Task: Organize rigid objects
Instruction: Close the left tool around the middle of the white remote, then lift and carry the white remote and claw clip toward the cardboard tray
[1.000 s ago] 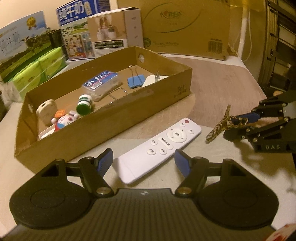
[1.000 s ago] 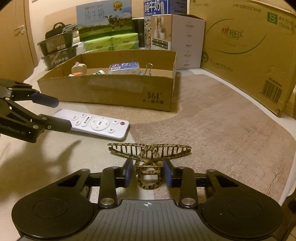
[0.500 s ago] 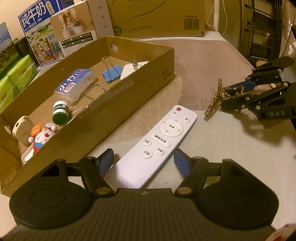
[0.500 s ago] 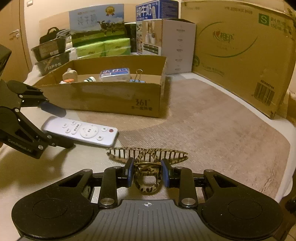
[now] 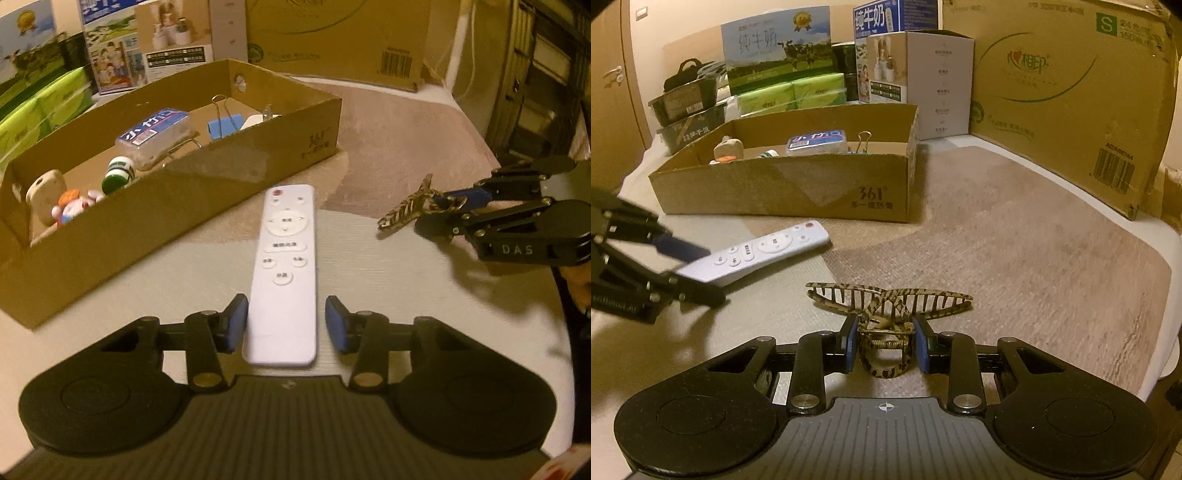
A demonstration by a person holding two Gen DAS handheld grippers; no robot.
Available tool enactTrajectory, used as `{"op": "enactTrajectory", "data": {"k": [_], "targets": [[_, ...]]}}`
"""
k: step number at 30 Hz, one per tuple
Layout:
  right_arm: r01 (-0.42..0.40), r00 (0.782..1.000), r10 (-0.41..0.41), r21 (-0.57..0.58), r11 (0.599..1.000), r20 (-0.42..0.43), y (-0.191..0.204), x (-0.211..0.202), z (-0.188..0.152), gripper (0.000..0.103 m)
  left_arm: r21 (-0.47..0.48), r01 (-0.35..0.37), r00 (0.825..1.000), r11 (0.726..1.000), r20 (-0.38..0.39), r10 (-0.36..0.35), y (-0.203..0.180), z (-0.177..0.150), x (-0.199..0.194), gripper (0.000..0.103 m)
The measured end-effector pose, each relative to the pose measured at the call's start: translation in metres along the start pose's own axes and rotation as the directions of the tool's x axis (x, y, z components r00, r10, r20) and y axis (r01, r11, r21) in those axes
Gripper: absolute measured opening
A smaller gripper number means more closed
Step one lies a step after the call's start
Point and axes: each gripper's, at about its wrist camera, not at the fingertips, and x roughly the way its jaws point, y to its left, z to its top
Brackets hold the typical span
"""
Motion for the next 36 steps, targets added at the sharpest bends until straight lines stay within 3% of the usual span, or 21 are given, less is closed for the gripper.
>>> {"op": "enactTrajectory", "data": {"k": [7,12,28,32,36], "targets": [[0.013,1.0,-0.013,0.016,1.0,0.017,-0.001,-0.002,-0.004,0.031,-0.092,-0.047,0.994,0.995,0.092,0.056,-0.005,-0.005,0.003,0.042],[0.016,1.0,-0.016,0.009,1.0,0.025,0.001,0.0,-0.004,0.033,-0.097,-0.061,0.989,0.993,0.125,0.073,-0.008,-0.007,0.006,0.042],[0.012,0.998,-0.012,-0.002,1.0,0.062,0.001,0.006,-0.001,0.038,-0.165,-0.08,0.983,0.983,0.153,0.106,-0.01,-0.012,0.004,0.036],[0.01,0.999,-0.009,-0.021,1.0,0.052,0.005,0.006,0.0,0.031,-0.186,-0.083,0.983,0.979,0.146,0.111,-0.012,-0.011,0.003,0.035],[0.008,0.999,-0.006,-0.026,1.0,0.047,0.006,0.005,-0.001,0.031,-0.205,-0.095,0.983,0.974,0.135,0.125,-0.014,-0.012,-0.001,0.035]]}}
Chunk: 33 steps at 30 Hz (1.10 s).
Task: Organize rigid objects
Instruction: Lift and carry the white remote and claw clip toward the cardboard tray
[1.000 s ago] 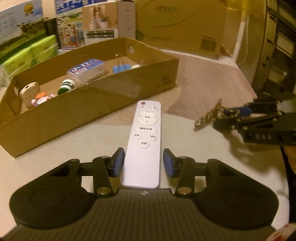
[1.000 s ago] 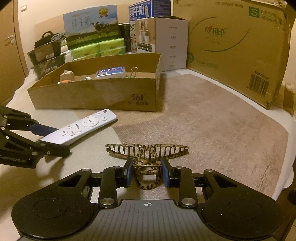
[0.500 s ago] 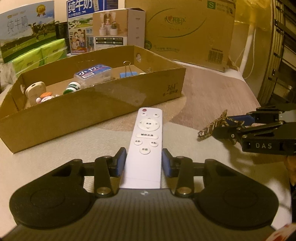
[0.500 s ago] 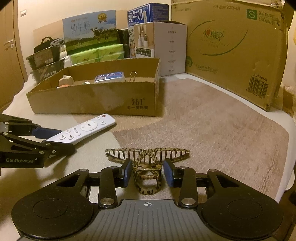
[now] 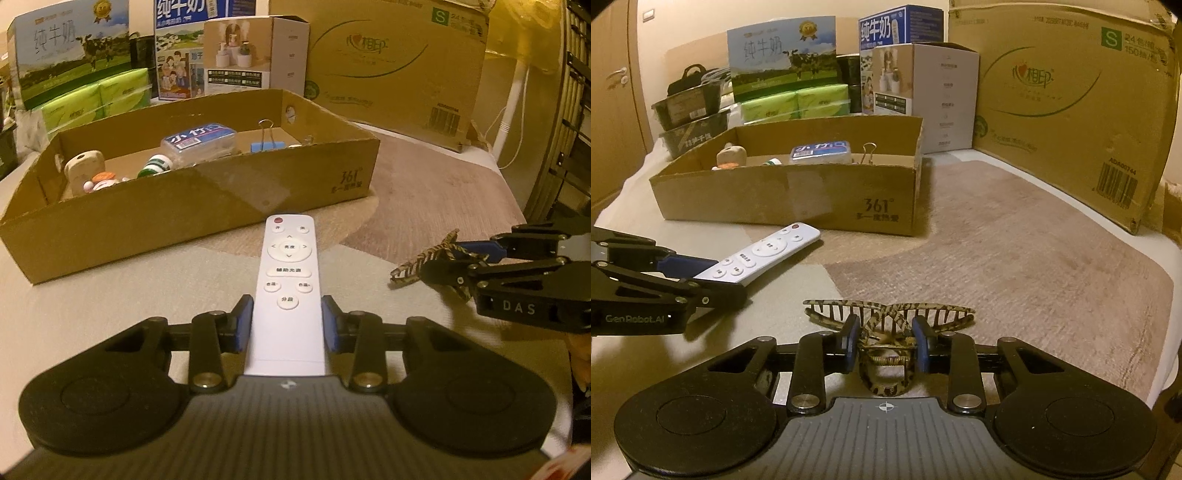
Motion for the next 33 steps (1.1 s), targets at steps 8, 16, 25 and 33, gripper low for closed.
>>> {"op": "enactTrajectory", "data": {"k": [8,16,25,33], "targets": [[-0.002,1.0,0.002,0.033,0.999,0.006,-0.001,-0.008,0.0,0.031,-0.035,0.001,1.0,0.999,0.012,0.0,0.001,-0.002,-0.014,0.035],[-0.01,1.0,0.008,0.048,0.999,0.026,0.002,-0.02,0.003,0.03,-0.047,-0.013,1.0,0.999,0.012,0.014,-0.001,-0.005,-0.028,0.035],[-0.015,0.999,0.012,0.062,0.998,0.039,0.005,-0.033,0.004,0.031,-0.059,-0.019,1.0,0.998,0.012,0.019,-0.007,-0.01,-0.043,0.035],[-0.019,1.0,0.017,0.06,0.998,0.024,0.007,-0.032,-0.001,0.031,-0.088,-0.047,0.999,0.995,-0.023,0.045,-0.01,-0.026,-0.031,0.036]]}}
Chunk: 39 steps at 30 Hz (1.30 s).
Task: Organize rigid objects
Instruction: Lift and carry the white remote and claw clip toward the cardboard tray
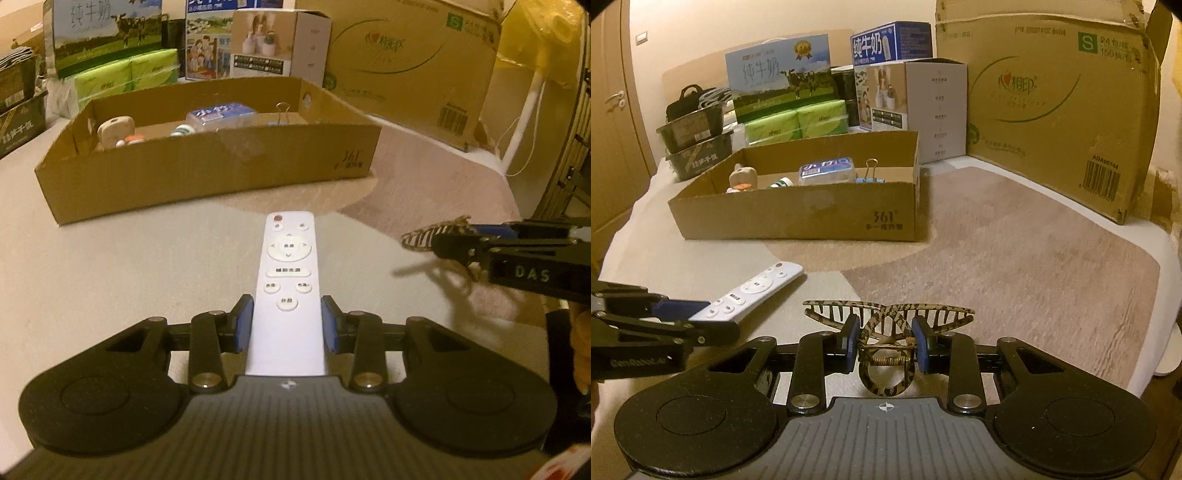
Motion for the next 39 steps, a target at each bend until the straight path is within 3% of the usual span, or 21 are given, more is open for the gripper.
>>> {"op": "enactTrajectory", "data": {"k": [9,15,39], "targets": [[0.009,1.0,-0.009,0.001,1.0,-0.012,-0.003,0.006,-0.002,0.031,0.056,-0.07,0.997,0.996,0.039,0.068,-0.014,-0.003,0.008,0.036],[0.009,1.0,-0.009,0.001,1.0,-0.011,-0.003,0.007,-0.001,0.031,0.052,-0.068,0.997,0.996,0.038,0.067,-0.012,-0.003,0.003,0.035],[-0.034,0.995,0.037,-0.037,0.999,0.088,0.029,-0.041,0.027,0.031,-0.023,-0.112,0.987,0.993,0.117,0.114,0.0,0.02,-0.072,0.035]]}}
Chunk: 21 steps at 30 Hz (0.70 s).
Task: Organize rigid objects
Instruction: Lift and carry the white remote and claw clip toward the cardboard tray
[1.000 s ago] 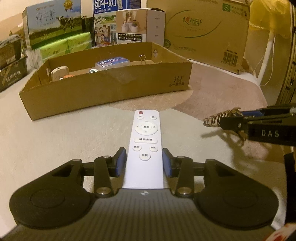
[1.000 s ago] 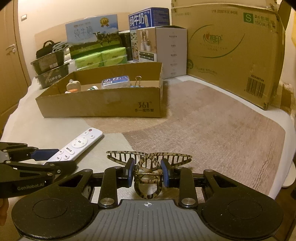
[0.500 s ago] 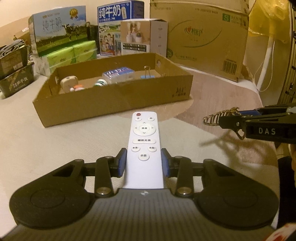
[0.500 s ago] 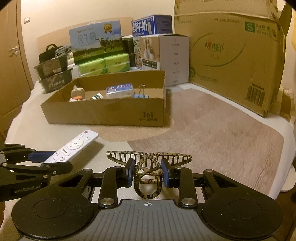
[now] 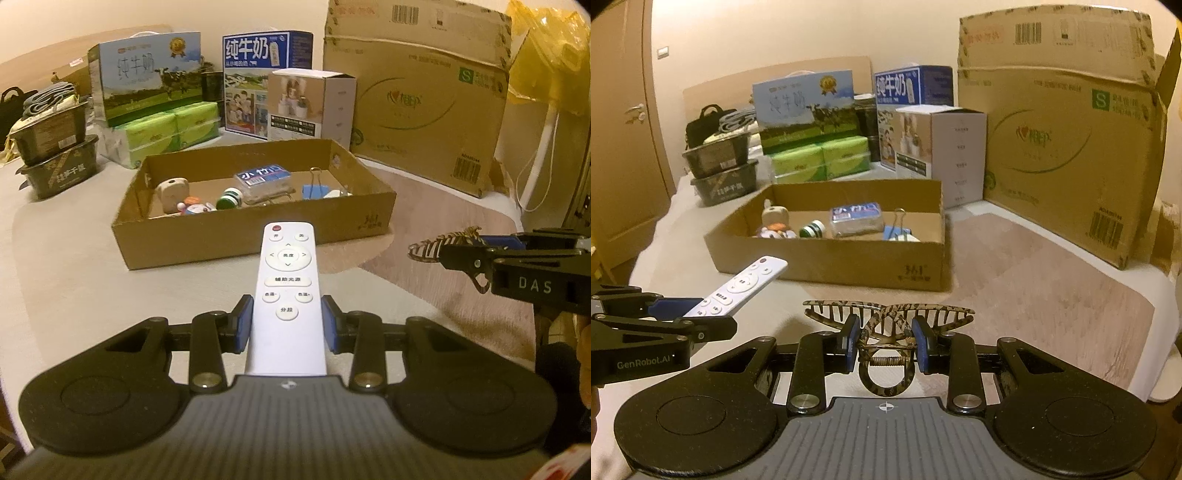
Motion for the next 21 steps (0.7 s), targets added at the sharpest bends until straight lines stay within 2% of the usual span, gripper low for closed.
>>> {"op": "enactTrajectory", "data": {"k": [21], "targets": [[-0.025,0.999,0.026,-0.025,0.999,0.018,0.018,-0.02,0.01,0.031,-0.039,-0.011,1.0,0.999,0.019,0.012,0.015,0.012,-0.029,0.035]]}}
